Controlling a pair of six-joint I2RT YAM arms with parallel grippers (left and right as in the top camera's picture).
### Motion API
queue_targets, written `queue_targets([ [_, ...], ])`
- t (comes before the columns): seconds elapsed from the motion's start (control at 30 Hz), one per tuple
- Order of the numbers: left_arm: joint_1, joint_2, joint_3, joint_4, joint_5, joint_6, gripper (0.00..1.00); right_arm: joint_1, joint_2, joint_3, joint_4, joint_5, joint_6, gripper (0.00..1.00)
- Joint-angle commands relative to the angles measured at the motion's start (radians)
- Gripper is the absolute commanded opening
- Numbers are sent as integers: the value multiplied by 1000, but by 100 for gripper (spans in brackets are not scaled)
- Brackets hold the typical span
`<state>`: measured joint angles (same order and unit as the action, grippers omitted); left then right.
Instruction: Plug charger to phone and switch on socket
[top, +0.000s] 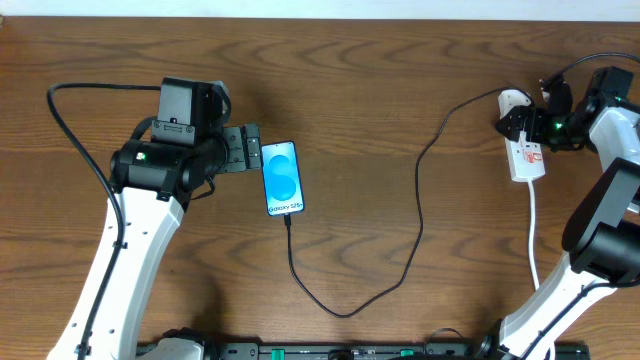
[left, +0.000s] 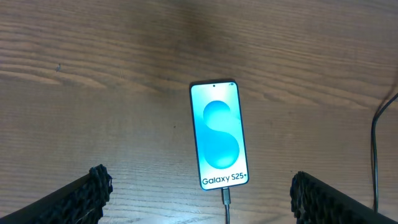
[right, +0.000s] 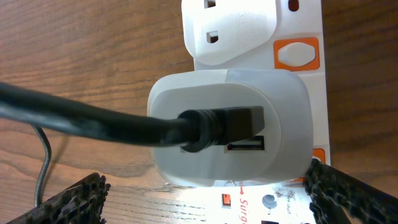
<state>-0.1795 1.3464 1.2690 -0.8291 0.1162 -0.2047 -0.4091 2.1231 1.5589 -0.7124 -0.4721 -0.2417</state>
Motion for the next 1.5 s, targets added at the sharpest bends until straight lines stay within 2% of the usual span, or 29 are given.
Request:
queue_targets([
  [0.0, -2, -1, 16, -1, -16, 17, 94, 23, 11, -32, -5, -100, 16, 99],
  [0.07, -2, -1, 16, -1, -16, 17, 94, 23, 11, -32, -6, -100, 15, 99],
  [0.23, -2, -1, 16, -1, -16, 17, 94, 24, 11, -32, -22, -186, -107, 99],
  [0.37, -2, -1, 16, -1, -16, 18, 94, 25, 11, -32, -25, -186, -119, 99],
  [1.47, -2, -1, 16, -1, -16, 18, 94, 61, 11, -47, -11, -245, -65, 99],
])
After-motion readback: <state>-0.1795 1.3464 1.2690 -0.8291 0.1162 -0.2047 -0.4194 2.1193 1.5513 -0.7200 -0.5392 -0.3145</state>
